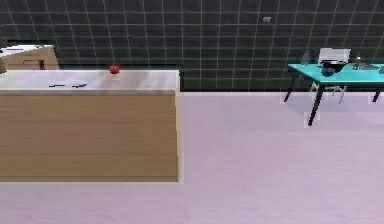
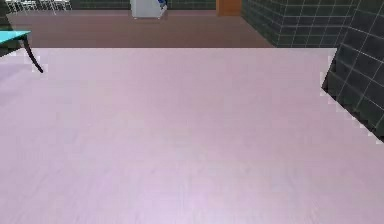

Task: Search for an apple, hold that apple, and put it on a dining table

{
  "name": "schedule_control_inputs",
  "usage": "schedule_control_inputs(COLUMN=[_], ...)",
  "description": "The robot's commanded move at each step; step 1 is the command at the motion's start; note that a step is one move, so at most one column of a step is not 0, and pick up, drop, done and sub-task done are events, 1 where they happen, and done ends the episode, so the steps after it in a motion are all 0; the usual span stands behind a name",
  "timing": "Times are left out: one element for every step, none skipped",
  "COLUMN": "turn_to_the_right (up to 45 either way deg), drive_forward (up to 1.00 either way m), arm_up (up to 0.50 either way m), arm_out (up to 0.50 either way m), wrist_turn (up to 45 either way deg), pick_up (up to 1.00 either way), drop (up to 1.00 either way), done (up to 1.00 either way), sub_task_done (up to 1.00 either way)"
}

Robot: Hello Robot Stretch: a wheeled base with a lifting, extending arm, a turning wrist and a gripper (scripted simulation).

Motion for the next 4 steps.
schedule_control_inputs(turn_to_the_right=[21.0,0.0,0.0,-12.0], drive_forward=[0.0,1.0,0.25,0.0], arm_up=[0.0,0.0,0.0,0.0], arm_out=[0.0,0.0,0.0,0.0], wrist_turn=[0.0,0.0,0.0,0.0], pick_up=[0.0,0.0,0.0,0.0], drop=[0.0,0.0,0.0,0.0], done=[0.0,0.0,0.0,0.0], sub_task_done=[0.0,0.0,0.0,0.0])
